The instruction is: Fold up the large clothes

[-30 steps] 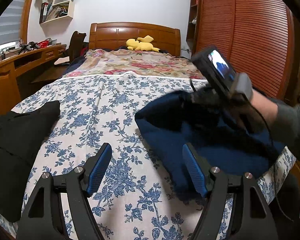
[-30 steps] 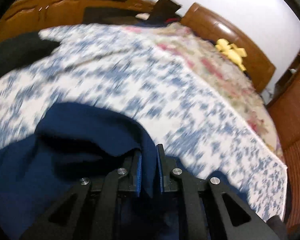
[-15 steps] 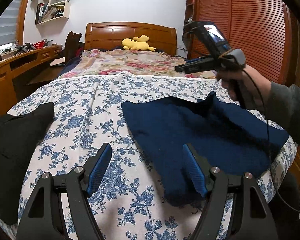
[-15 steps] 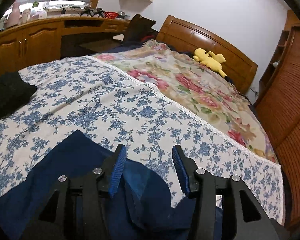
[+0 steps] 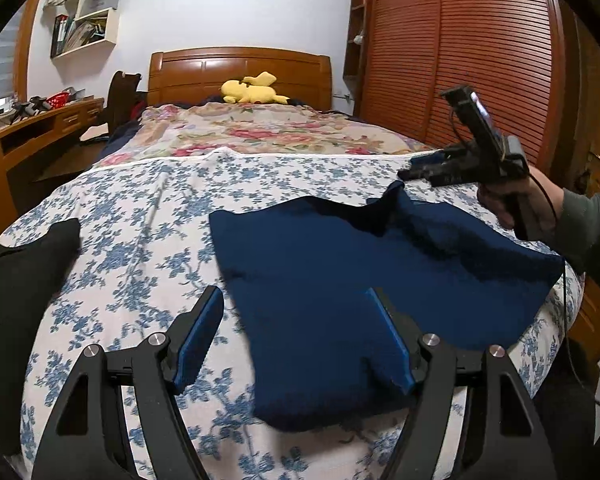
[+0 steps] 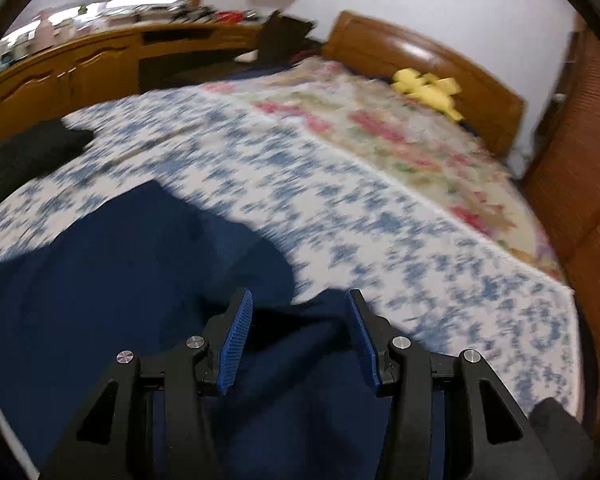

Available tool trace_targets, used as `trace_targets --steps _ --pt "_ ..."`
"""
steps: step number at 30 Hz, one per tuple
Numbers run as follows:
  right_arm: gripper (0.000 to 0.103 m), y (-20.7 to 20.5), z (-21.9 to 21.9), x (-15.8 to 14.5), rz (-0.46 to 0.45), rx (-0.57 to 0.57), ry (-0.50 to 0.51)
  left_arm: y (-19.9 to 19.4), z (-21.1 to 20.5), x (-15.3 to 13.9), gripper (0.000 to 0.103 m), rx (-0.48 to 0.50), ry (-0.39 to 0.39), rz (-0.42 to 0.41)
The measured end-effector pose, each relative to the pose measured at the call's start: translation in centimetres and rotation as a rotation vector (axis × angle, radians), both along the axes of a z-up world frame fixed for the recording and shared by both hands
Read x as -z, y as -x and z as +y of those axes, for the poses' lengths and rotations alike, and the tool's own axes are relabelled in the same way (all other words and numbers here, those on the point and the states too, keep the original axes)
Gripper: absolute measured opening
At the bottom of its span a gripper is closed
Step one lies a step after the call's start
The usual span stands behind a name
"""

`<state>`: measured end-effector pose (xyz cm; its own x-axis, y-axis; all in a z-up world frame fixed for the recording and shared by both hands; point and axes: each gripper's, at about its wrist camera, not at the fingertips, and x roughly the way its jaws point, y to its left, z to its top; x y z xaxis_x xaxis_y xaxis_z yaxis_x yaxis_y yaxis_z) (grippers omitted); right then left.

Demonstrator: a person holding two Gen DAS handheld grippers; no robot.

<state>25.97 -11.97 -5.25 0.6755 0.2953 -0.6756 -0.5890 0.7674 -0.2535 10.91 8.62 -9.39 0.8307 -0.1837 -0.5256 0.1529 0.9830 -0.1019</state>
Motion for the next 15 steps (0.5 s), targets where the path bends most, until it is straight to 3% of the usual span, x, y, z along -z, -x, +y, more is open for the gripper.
trace_targets --steps 4,7,12,15 --pt "0.05 -1.2 1.7 2.3 0.032 -0.003 0.13 -0.4 -0.9 0.2 0.074 0.014 -0.006 0.005" --pt "0.05 -4.1 2.5 3.6 0.0 0.089 0.246 -0.5 -1.4 0.3 0.074 0.022 -0.011 0.009" --pt "0.05 -9.0 0.4 -0.1 -0.103 0.329 0.129 -0.5 -1.5 0.5 0.074 0.025 -0.016 0.017" --pt "0.05 -10.1 -0.7 -1.9 -0.091 0.351 0.073 -0.5 -1.3 0.5 0.074 0.021 -0.015 0.019"
